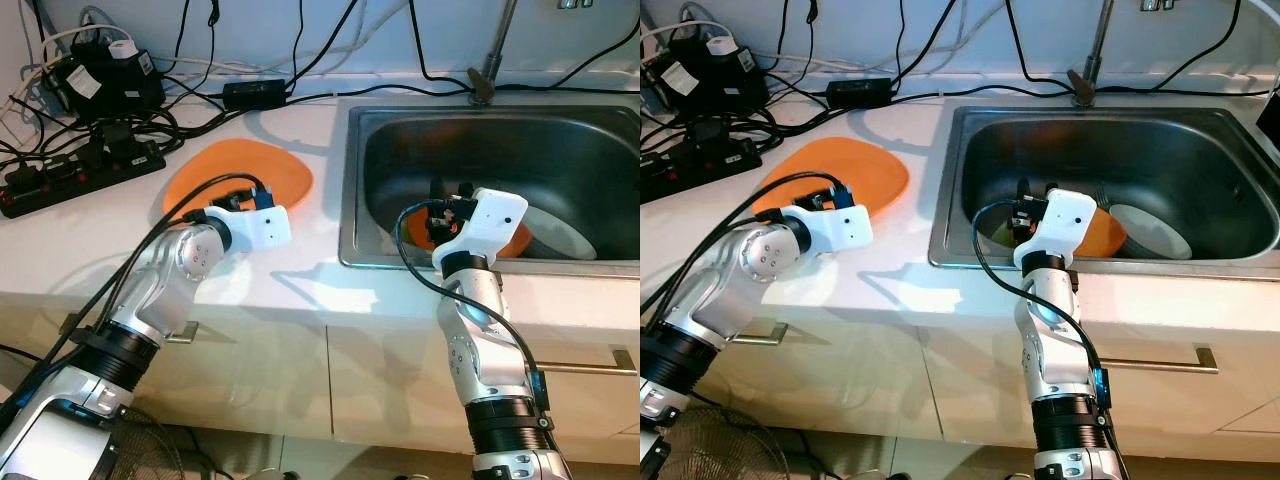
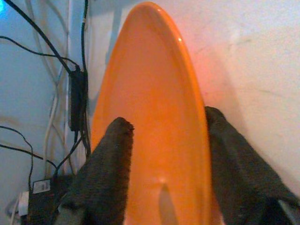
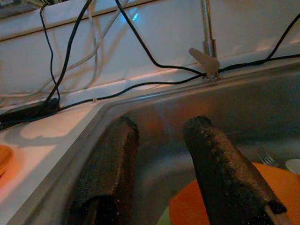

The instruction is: Kitchen organization

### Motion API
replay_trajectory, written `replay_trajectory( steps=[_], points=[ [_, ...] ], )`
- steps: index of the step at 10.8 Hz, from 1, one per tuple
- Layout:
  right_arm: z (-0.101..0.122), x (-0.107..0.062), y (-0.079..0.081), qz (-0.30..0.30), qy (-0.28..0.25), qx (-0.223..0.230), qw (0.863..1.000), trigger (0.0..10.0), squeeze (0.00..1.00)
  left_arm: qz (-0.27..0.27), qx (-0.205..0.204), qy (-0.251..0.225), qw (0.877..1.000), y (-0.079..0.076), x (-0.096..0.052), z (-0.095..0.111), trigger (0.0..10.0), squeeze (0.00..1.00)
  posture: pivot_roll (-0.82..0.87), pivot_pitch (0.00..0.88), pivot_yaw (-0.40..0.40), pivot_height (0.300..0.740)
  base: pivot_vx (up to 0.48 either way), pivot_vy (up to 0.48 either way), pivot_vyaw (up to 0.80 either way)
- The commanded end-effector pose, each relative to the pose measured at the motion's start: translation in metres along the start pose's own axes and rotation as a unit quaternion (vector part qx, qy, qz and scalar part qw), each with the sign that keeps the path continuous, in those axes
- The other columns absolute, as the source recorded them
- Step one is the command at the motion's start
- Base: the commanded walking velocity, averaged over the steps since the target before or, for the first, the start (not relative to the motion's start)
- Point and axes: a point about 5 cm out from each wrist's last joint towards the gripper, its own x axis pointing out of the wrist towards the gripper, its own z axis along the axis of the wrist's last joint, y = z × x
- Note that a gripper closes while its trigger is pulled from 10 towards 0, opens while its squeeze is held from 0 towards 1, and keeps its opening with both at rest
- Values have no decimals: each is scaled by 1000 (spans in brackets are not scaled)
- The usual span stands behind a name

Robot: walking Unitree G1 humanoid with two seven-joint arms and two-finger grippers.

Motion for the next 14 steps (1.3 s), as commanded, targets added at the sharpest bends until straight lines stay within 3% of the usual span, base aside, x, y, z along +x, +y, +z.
replay_trajectory(
  steps=[1,8,11,12,14],
  points=[
    [-1,3,3,5,8,3,1000,10000,0,-63,0,25,998,-28,4,-10,0,0,37,49,84,740,0,0,0],
    [-1,3,3,4,10,4,1000,10000,0,-70,-7,14,997,-33,5,-7,0,0,38,46,82,740,0,0,0],
    [-2,4,3,2,10,3,1000,10000,0,12,14,-14,1000,-11,7,3,0,0,40,46,80,740,0,0,0],
    [-2,5,3,1,12,3,1000,10000,0,69,31,-43,996,4,7,13,0,0,39,44,81,740,0,0,0],
    [-2,5,3,0,12,3,1000,10000,0,122,44,-78,988,16,5,25,0,0,38,42,81,740,0,0,0]
  ],
)
